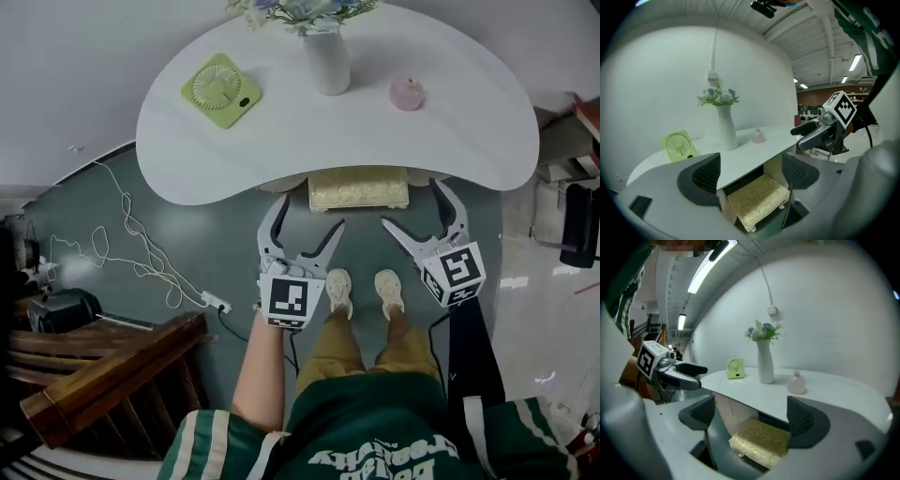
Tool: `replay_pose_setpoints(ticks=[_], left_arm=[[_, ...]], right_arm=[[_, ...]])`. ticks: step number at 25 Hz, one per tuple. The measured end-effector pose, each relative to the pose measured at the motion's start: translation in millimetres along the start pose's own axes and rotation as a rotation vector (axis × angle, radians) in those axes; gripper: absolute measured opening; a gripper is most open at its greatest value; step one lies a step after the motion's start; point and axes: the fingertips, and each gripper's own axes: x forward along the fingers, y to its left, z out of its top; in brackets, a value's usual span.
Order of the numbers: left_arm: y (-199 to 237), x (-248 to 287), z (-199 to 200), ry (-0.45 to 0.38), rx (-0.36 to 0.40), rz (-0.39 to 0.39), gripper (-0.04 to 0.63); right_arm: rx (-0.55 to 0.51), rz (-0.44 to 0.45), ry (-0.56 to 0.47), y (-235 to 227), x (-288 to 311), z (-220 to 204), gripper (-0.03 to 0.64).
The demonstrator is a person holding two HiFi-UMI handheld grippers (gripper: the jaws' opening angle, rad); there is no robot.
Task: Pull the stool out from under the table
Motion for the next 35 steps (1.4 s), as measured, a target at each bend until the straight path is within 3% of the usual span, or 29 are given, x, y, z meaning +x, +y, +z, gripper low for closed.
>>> replay_pose_setpoints(ticks=[8, 19, 24, 29, 35], left_arm=[[-12.3, 30.6, -89.1, 0.051, 0.018, -0.142, 0.414], [-21.5, 60.1, -226.5, 0.203, -0.08, -0.211, 0.414], [-19.9, 80.2, -281.3, 0.255, -0.085, -0.181, 0.414], [-21.1, 102.2, -338.3, 0.34, -0.067, -0.132, 0.414], [-24.9, 118.1, -410.9, 0.445, -0.155, -0.075, 0.416]], right_arm=[[0.012, -0.076, 0.108, 9.3, 28.3, -96.8, 0.506], [0.005, -0.103, 0.199, -23.8, 57.7, -199.9, 0.527], [0.065, -0.063, 0.203, -34.6, 77.2, -251.1, 0.547], [0.049, -0.032, 0.249, -51.7, 101.3, -319.9, 0.561], [0.073, -0.023, 0.32, -79.2, 124.5, -404.5, 0.571]])
